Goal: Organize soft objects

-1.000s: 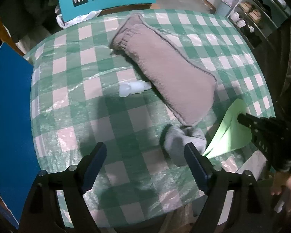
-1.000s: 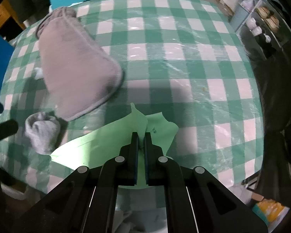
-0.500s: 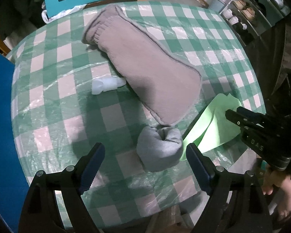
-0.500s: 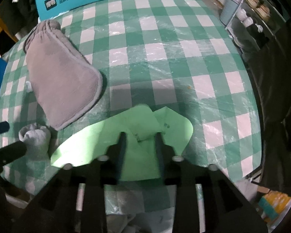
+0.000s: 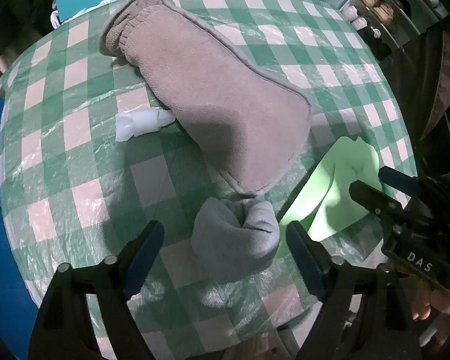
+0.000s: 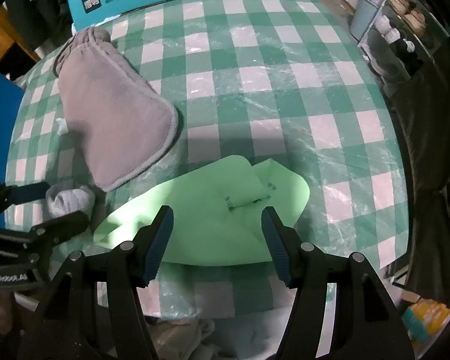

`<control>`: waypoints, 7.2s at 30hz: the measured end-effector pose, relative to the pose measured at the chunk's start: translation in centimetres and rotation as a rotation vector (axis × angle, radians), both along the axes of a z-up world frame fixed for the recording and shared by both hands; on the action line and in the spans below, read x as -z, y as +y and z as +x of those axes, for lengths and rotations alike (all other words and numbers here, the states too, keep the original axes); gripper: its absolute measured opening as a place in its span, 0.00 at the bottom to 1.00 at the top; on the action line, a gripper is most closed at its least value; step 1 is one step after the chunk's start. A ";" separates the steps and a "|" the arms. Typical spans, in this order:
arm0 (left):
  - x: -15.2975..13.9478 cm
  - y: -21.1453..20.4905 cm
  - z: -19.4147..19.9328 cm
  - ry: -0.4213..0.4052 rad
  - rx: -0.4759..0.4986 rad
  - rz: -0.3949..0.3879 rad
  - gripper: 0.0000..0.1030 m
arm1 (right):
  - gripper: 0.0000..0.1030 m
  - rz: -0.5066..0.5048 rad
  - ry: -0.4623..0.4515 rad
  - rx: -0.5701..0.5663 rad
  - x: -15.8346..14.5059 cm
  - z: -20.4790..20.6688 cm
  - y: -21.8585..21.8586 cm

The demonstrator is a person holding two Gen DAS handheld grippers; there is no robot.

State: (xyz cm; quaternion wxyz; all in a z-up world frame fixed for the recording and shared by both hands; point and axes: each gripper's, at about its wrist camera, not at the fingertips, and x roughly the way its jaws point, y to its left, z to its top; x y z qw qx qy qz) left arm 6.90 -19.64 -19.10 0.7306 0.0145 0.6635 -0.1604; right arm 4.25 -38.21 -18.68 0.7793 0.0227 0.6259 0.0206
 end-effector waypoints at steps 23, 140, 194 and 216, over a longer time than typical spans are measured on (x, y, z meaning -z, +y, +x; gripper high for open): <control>0.5 0.9 -0.2 -0.015 0.015 0.062 0.41 | 0.60 -0.051 0.048 -0.120 2.7 -0.9 4.2; -16.5 29.7 -6.3 -0.455 -0.403 0.226 0.41 | 0.03 0.151 -0.374 -0.620 -17.7 0.1 34.0; -14.6 33.5 -6.2 -0.412 -0.460 0.234 0.74 | 0.52 0.100 -0.301 -0.651 -14.7 1.3 38.9; -15.1 28.1 -5.1 -0.431 -0.359 0.244 0.74 | 0.53 0.058 -0.293 -0.559 -14.3 1.8 32.5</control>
